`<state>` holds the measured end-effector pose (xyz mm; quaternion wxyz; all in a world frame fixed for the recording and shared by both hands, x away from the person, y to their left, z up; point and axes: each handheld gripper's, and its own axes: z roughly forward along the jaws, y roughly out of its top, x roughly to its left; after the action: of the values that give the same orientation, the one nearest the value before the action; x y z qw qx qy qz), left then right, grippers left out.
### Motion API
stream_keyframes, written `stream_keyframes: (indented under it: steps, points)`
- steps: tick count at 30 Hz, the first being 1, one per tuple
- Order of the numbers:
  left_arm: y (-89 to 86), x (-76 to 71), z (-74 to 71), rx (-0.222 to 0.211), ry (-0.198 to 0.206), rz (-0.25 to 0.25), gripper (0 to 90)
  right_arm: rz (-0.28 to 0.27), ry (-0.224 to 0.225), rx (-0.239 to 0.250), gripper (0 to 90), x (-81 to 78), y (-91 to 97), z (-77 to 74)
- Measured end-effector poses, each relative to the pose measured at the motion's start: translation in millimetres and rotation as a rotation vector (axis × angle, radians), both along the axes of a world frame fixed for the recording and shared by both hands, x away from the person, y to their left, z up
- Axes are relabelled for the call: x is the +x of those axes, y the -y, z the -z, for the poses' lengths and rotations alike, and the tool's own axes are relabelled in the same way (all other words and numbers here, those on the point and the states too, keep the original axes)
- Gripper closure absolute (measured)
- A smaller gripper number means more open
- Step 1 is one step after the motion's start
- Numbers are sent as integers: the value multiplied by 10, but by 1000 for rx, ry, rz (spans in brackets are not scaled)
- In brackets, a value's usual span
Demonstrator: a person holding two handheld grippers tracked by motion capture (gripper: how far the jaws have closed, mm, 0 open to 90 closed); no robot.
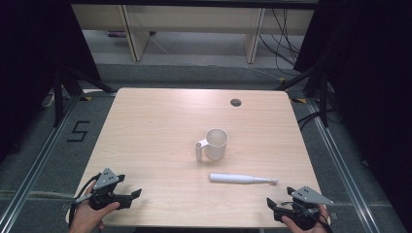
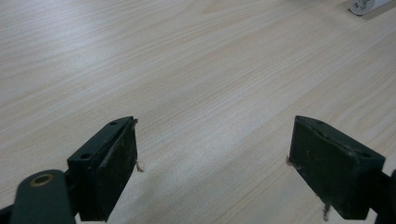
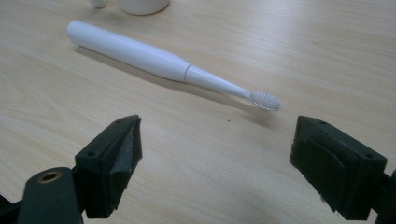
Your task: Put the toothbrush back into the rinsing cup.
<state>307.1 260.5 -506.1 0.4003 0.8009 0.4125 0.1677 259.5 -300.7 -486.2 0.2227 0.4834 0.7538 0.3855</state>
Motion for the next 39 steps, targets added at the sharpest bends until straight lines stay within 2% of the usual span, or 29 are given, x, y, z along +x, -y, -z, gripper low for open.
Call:
stream_keyframes:
  steps: [1, 2, 5, 6, 7, 8, 9, 10, 11, 12, 15, 16, 17, 18, 19, 20, 22, 23, 24, 25, 26, 27, 28, 30, 31, 35, 37, 38, 39]
  points:
    - [0, 0, 0, 0, 0, 0, 148, 0, 0, 0, 171, 0, 0, 0]
    - [1, 0, 2, 0, 0, -1, 148, 19, -22, 22, 172, -11, -23, -1]
    - [1, 2, 3, -1, 1, -1, 148, 11, -28, 25, 175, -13, -19, -16]
    - [-2, 4, 5, -3, 5, 0, 148, -7, 1, -2, 182, 6, 3, -18]
    - [18, 3, 15, -28, 8, -16, 148, -3, 4, -5, 192, 7, 0, -21]
    - [20, 3, 16, -32, 9, -19, 148, -3, 3, 2, 193, 9, -4, -23]
    - [19, 4, 18, -33, 10, -21, 148, 11, -27, 36, 192, -4, -33, -25]
    - [-8, 8, 6, 3, 3, -4, 148, 3, -16, 29, 191, 5, -30, -23]
    - [-8, 7, 7, 2, 3, -4, 148, -10, 5, 26, 191, 24, -30, -17]
    - [-8, 8, 8, 4, 3, -3, 148, 0, 6, 25, 191, 23, -45, -24]
    - [19, 5, 26, -27, 16, -21, 148, -19, 16, 18, 191, 40, -61, -61]
    - [20, 8, 27, -25, 14, -20, 148, -16, 16, 45, 192, 57, -96, -68]
    - [20, 8, 27, -25, 14, -20, 148, -16, 16, 45, 192, 57, -96, -68]
    - [1, 13, 18, -3, 3, -4, 148, -9, 23, 51, 194, 57, -113, -75]
    - [-7, 14, 14, 8, -2, 0, 148, -31, 27, 49, 196, 82, -118, -85]
    - [-10, 16, 16, 10, -2, -2, 148, -12, 3, 74, 197, 71, -156, -97]
    - [-11, 16, 16, 11, -2, -2, 148, -35, 24, 60, 198, 112, -179, -104]
    - [-10, 16, 16, 10, -1, -3, 148, -27, 4, 72, 197, 109, -205, -115]
    - [-9, 16, 15, 10, -1, -2, 148, -33, 35, 51, 198, 148, -234, -127]
    - [-9, 16, 15, 10, -1, -2, 148, -33, 35, 51, 198, 148, -234, -127]
    - [-8, 13, 14, 10, -1, -4, 148, -24, 13, 66, 198, 145, -261, -136]
    - [-13, 18, 18, 17, 3, -7, 148, -37, 24, 61, 198, 178, -275, -134]
    - [-1, 16, 22, 1, -1, -20, 148, -38, 24, 48, 200, 193, -289, -139]
    - [-9, 15, 20, 6, -4, -10, 148, -51, 24, 59, 220, 230, -345, -147]
    - [-10, 13, 17, 10, -6, -9, 148, -60, 39, 59, 228, 247, -365, -144]
    - [-13, 13, 17, 6, -3, -5, 148, -75, 20, 59, 251, 302, -484, -157]
    - [12, 11, 29, -26, 1, -27, 148, -95, 21, 42, 262, 349, -533, -158]
    - [6, 10, 26, -19, 0, -23, 148, -89, 17, 42, 272, 357, -552, -159]
    - [6, 10, 26, -20, 0, -23, 148, -113, 17, 30, 312, 397, -589, -161]
